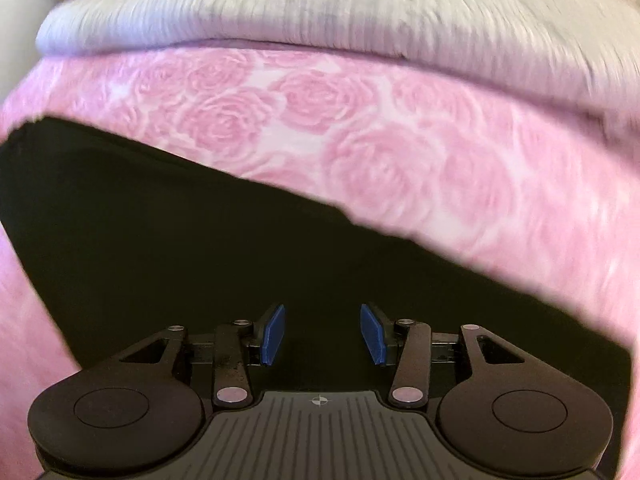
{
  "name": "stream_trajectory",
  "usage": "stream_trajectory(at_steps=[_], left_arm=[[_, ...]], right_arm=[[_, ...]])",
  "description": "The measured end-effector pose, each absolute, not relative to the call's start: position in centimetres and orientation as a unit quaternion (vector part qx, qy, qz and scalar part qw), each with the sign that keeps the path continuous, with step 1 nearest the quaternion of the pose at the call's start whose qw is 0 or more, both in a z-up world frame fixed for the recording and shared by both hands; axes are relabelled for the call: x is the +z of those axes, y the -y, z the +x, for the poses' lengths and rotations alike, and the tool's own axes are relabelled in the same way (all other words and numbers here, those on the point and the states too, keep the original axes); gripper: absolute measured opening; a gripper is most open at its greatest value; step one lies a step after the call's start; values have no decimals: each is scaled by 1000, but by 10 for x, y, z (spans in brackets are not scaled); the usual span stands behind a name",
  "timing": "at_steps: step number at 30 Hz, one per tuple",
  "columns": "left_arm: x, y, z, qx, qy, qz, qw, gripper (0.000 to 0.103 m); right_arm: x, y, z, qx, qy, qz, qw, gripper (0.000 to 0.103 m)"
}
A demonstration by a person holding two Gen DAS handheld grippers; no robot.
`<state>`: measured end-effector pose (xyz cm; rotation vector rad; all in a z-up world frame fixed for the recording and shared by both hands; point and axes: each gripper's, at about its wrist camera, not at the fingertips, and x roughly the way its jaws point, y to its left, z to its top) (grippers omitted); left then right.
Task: Fold clothes
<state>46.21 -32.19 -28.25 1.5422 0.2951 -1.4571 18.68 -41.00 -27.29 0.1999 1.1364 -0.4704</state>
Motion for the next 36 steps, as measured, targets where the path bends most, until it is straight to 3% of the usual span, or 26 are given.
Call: stream_trajectory(at_steps=[6, 10, 11, 13, 14, 15, 16, 18, 22, 29, 30, 32, 34, 36], left_arm=[[-321, 388, 453, -597, -92, 659, 448, 49], [-349, 417, 464, -602, -94, 686, 397, 48], [-350, 419, 465, -608, -99, 688, 384, 46], [-348, 422, 468, -617, -124, 688, 362, 29], [-348, 423, 469, -619, -132, 689, 354, 11], [-348, 422, 468, -616, -129, 694, 349, 5], [-348, 419, 468, -615, -124, 699, 343, 2], [-340, 414, 469, -619, -119, 694, 347, 1], [-318, 423, 487, -627, -144, 653, 400, 1], [-331, 425, 483, -616, -136, 663, 403, 1], [-329, 425, 484, -617, -133, 664, 401, 1], [-325, 421, 482, -618, -129, 666, 396, 1], [-326, 422, 481, -617, -127, 669, 394, 1], [-327, 422, 480, -616, -122, 673, 391, 1]], right_arm=[[-302, 421, 224, -99, -592, -92, 794, 46], [-328, 426, 234, -50, -631, -133, 763, 46], [-334, 427, 234, -45, -641, -138, 754, 46], [-339, 432, 233, -46, -646, -126, 752, 46], [-341, 434, 232, -51, -645, -117, 754, 46], [-341, 436, 230, -56, -644, -108, 755, 37], [-339, 437, 229, -61, -644, -101, 756, 19], [-332, 438, 229, -71, -643, -89, 757, 0], [-316, 446, 229, -102, -631, -69, 766, 0], [-323, 459, 242, -125, -617, -47, 775, 0], [-324, 455, 241, -125, -617, -59, 775, 0], [-323, 446, 238, -122, -608, -83, 780, 11], [-325, 445, 237, -112, -603, -90, 785, 36], [-328, 444, 240, -99, -604, -102, 784, 46]])
